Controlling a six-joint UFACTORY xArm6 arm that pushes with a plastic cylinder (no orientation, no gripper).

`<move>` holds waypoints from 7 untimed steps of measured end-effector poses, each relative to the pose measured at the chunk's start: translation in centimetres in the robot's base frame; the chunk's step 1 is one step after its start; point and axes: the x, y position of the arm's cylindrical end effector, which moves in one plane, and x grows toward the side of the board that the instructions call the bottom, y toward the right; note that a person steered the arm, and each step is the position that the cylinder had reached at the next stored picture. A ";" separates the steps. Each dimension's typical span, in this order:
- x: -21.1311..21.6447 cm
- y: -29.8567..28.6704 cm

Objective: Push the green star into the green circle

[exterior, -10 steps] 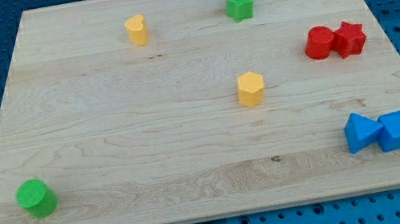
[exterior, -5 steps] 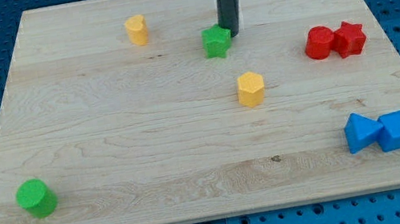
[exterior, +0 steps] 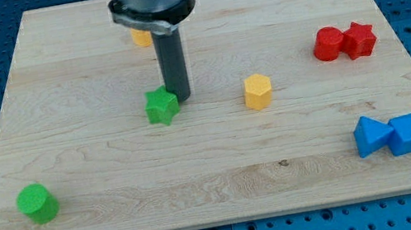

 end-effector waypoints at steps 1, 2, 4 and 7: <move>1.2 -2.2; 1.9 -4.5; 3.0 -8.6; 8.5 -9.1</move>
